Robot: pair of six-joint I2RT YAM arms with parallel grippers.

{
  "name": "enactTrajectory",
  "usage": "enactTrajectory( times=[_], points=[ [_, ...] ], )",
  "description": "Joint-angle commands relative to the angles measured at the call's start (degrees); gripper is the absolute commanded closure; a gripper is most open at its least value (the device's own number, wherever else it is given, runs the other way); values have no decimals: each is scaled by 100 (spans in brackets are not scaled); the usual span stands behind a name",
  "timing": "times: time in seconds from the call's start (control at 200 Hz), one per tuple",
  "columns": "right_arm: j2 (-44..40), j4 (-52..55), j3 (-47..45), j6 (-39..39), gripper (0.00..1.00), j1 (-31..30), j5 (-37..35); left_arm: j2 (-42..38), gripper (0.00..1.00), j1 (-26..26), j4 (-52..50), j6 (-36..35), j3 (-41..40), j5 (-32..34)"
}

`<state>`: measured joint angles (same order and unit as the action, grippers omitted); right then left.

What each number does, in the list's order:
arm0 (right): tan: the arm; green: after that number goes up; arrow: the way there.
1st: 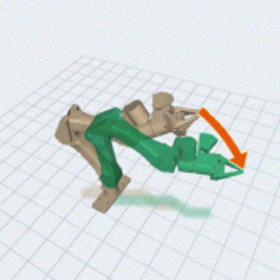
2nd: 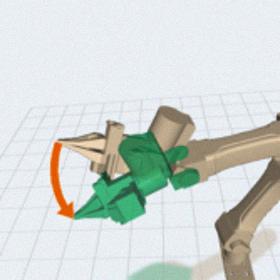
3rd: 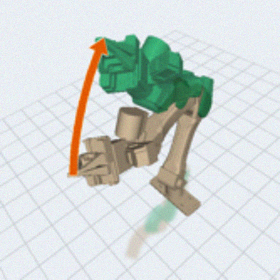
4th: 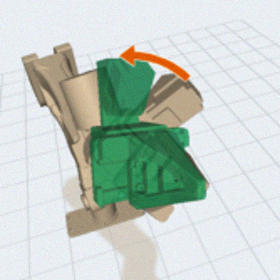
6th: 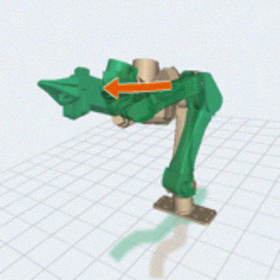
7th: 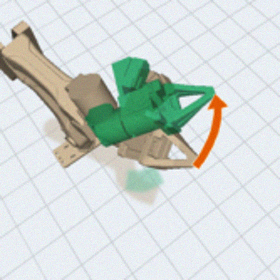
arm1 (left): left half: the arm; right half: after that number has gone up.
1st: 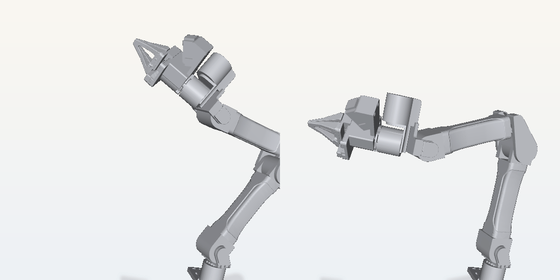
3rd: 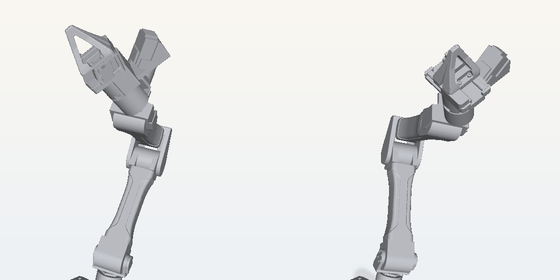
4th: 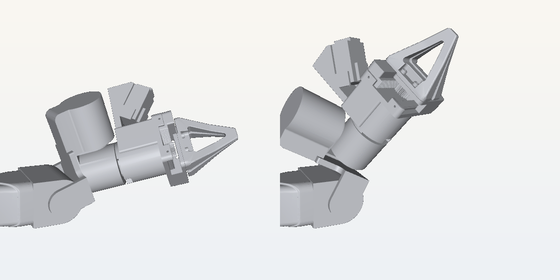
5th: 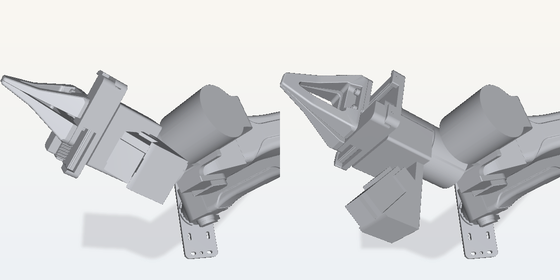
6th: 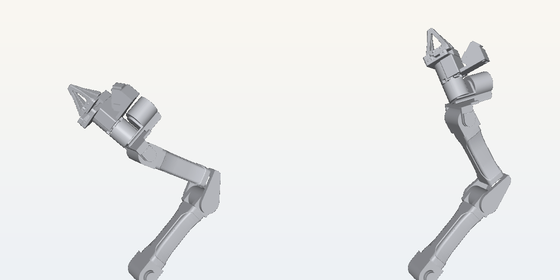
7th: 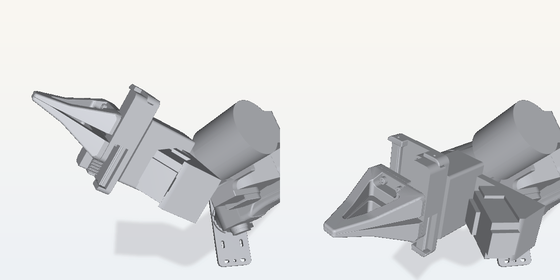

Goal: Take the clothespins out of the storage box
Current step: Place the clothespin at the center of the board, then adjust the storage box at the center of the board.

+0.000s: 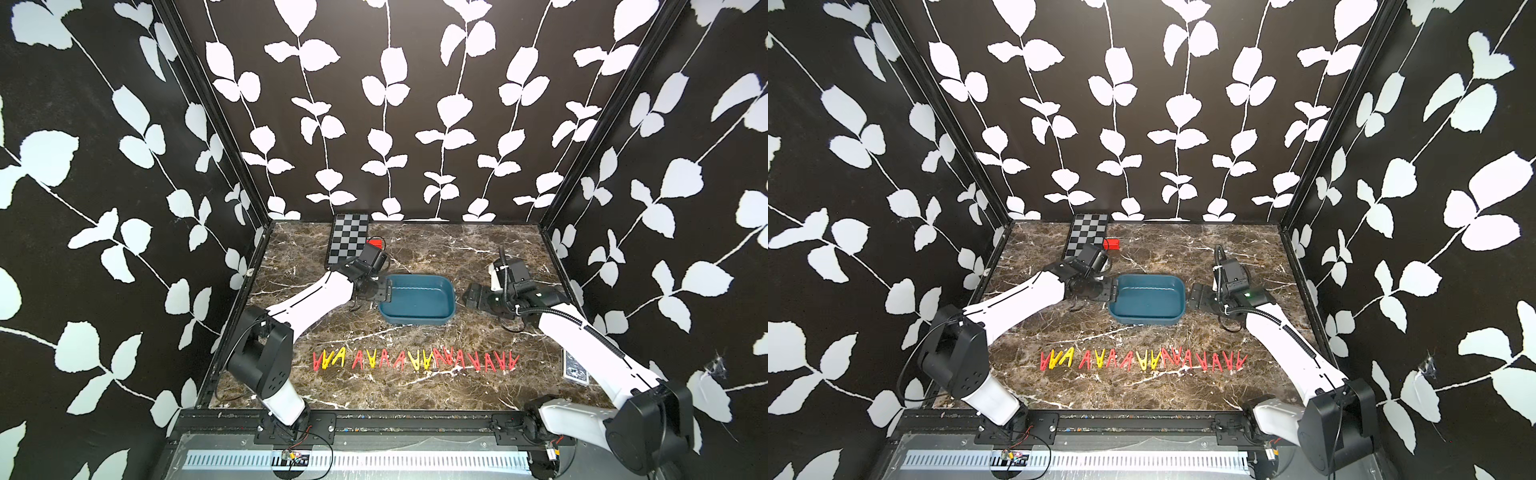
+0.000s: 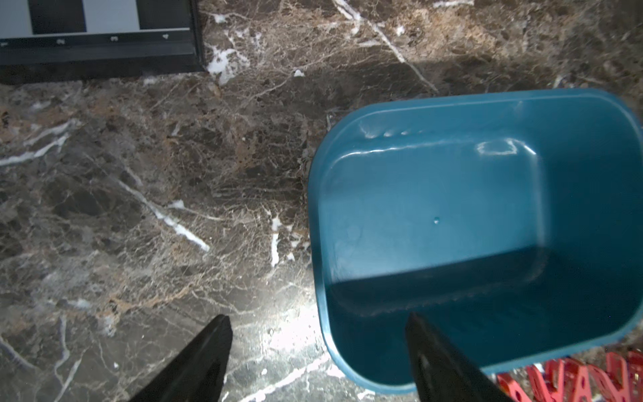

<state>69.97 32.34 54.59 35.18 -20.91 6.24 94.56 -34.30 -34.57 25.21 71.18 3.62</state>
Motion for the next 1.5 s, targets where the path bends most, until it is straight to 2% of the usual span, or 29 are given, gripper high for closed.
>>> enactTrajectory(
  times=[0.0,0.14,0.3,0.415,0.5,0.59,0.73,0.92,1.06,1.215,1.37,1.495],
  points=[
    [154,-702,277,332,1,-167,15,194,24,20,-238,-152,159,26],
    [308,-1148,259,661,1,-467,-166,501,31,20,-191,-123,257,0],
    [475,-1265,277,710,1,-735,-231,834,46,18,-58,-57,380,-87],
    [517,-1241,283,692,1,-757,-227,1081,66,12,-191,-41,522,-72],
    [485,-1268,268,716,1,-760,-263,1145,74,13,-263,-27,541,-70],
    [465,-1358,186,783,1,-769,-274,1184,88,16,-395,6,591,-76],
    [500,-1401,140,811,1,-783,-272,1148,100,12,-759,131,771,-67],
    [516,-1470,140,850,1,-782,-333,1076,100,74,-1551,412,1180,-313],
    [491,-1502,165,868,1,-781,-361,1120,100,523,-2177,913,1425,-1333],
    [423,-1482,206,885,1,-780,-413,1031,100,827,-2282,1237,1339,-2332],
    [325,-1465,210,929,1,-783,-461,998,100,924,-1795,1758,862,-3306],
    [272,-1424,175,938,1,-775,-494,1033,100,942,-1563,1940,701,-3540]
  ],
)
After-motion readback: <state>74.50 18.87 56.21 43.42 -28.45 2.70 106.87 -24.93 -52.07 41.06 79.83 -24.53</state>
